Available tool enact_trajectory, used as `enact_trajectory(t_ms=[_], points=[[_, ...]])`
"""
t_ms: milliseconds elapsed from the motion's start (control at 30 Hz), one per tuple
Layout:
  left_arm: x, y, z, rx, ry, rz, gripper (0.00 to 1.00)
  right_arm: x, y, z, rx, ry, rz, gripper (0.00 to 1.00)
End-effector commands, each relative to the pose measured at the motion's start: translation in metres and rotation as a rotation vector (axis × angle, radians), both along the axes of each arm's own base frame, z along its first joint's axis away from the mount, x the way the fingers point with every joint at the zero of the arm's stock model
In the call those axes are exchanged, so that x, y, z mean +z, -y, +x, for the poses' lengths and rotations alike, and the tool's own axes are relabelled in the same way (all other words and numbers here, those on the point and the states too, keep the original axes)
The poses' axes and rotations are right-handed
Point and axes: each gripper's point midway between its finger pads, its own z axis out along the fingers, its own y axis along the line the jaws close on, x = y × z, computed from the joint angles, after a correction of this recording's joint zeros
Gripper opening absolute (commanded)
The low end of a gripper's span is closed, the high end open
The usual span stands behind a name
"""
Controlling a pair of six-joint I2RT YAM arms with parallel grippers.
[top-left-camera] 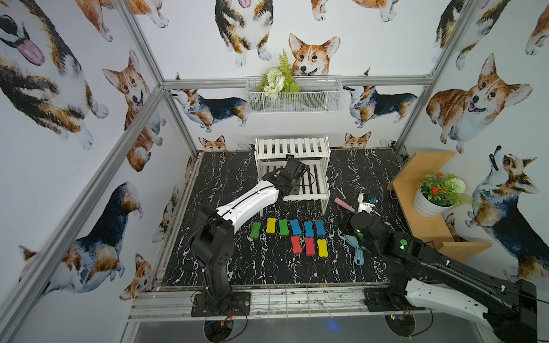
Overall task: Remove the whiteboard erasers from the shelf
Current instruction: Pick up the whiteboard eraser from the shelf, then place the whiteboard eraser at the center of the board.
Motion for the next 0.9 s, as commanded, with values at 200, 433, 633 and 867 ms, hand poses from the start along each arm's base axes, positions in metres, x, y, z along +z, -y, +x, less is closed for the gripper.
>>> enact_trajectory(t_ms=[200,433,633,867], points=[[0.057,-0.002,-0.033,0.016,0.084,-0.136,0.38,0.004,0.004,0.000,-0.017,0.008,0.017,0.56],[0.047,-0.017,-0.113,0.020,0.065,-0.154,0.38,0.006,0.006,-0.001,-0.016,0.013,0.027,0.56],[0.007,-0.036,-0.176,0.054,-0.022,-0.194,0.35,0.007,0.006,-0.001,-0.015,0.015,0.031,0.56],[-0.069,-0.038,-0.212,0.056,-0.197,-0.175,0.32,0.010,0.007,0.000,-0.019,0.019,0.024,0.56]])
